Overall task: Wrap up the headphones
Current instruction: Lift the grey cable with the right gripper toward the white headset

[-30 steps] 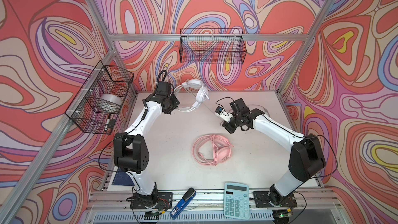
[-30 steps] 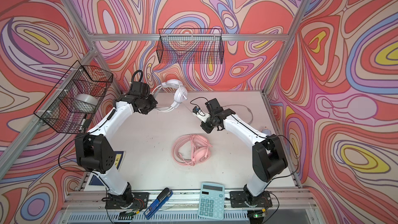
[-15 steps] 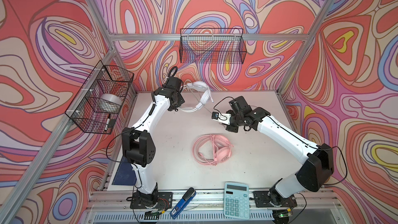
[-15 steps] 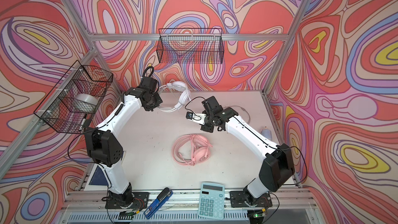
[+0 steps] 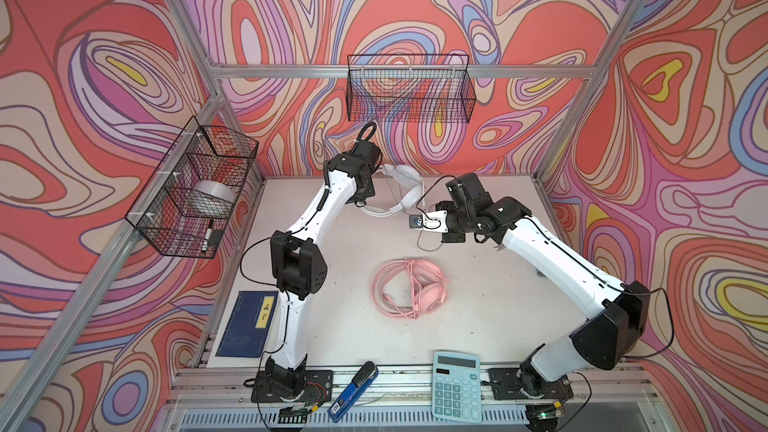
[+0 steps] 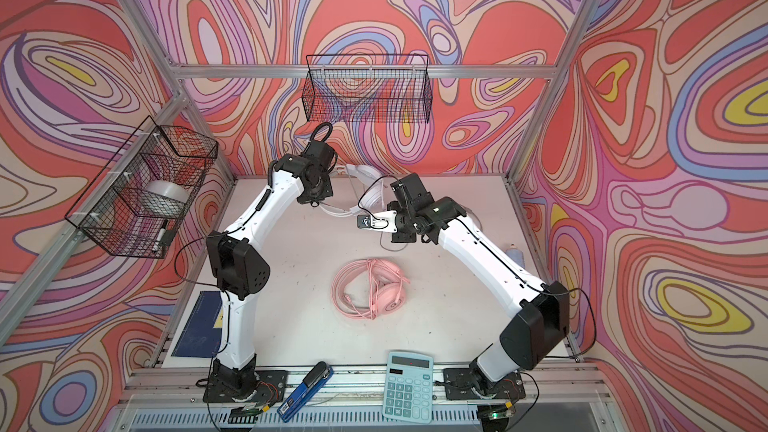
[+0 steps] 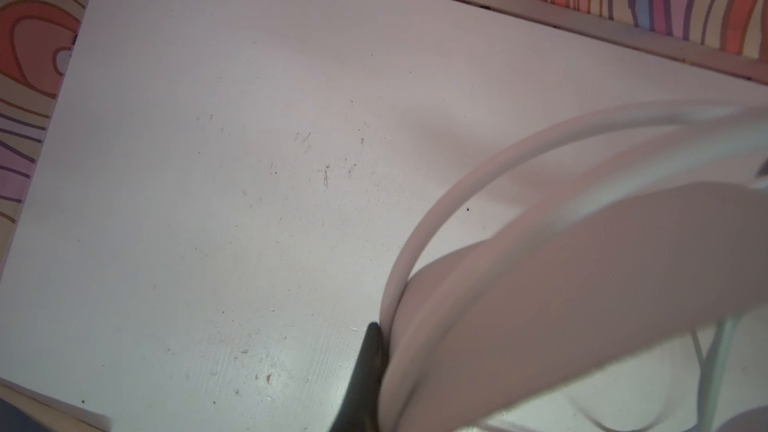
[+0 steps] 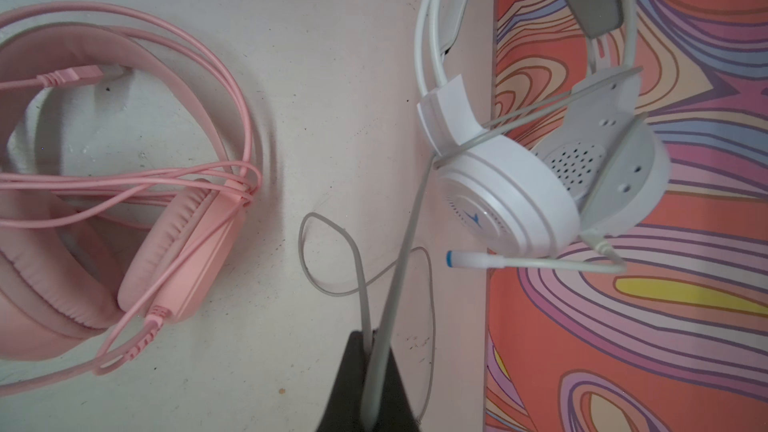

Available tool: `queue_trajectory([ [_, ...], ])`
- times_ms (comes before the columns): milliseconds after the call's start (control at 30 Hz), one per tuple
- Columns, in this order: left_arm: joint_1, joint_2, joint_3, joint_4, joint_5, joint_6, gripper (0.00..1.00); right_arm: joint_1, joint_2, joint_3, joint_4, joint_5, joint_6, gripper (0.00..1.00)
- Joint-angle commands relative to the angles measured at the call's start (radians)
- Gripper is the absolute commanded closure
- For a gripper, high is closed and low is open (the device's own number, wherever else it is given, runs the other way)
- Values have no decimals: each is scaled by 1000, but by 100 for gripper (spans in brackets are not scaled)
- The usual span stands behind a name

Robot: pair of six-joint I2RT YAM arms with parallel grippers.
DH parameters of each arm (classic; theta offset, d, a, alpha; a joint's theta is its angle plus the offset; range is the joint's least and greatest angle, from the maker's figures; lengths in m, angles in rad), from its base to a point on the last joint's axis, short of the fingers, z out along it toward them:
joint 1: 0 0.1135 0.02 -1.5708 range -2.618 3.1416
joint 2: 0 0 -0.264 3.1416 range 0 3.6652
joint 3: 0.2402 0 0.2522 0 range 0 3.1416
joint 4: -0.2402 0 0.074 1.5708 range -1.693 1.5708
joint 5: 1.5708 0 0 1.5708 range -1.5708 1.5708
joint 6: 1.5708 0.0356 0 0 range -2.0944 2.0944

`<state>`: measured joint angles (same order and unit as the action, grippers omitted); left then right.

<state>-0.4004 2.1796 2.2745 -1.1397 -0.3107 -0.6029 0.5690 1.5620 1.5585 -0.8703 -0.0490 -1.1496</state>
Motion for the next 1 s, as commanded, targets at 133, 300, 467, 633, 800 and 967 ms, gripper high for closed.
queue_trajectory([
  [133, 0, 43, 47, -58, -119, 79, 100, 6, 74, 115, -145, 50, -74, 100],
  [300, -1, 45, 48, -66, -144, 98, 100, 7, 118, 167, -223, 105, -74, 100],
  [467, 0, 52, 47, -58, -127, 110, 100, 6, 126, 177, -218, 111, -71, 100],
  [633, -13, 57, 37, -25, -86, 186, 100, 5, 145, 179, -143, 174, -86, 100],
  [800, -23, 55, 34, -13, -46, 243, 100, 5, 203, 218, -118, 273, -142, 100],
  [967, -25, 42, 15, -18, -2, 308, 100, -10, 252, 233, -52, 294, -151, 100],
])
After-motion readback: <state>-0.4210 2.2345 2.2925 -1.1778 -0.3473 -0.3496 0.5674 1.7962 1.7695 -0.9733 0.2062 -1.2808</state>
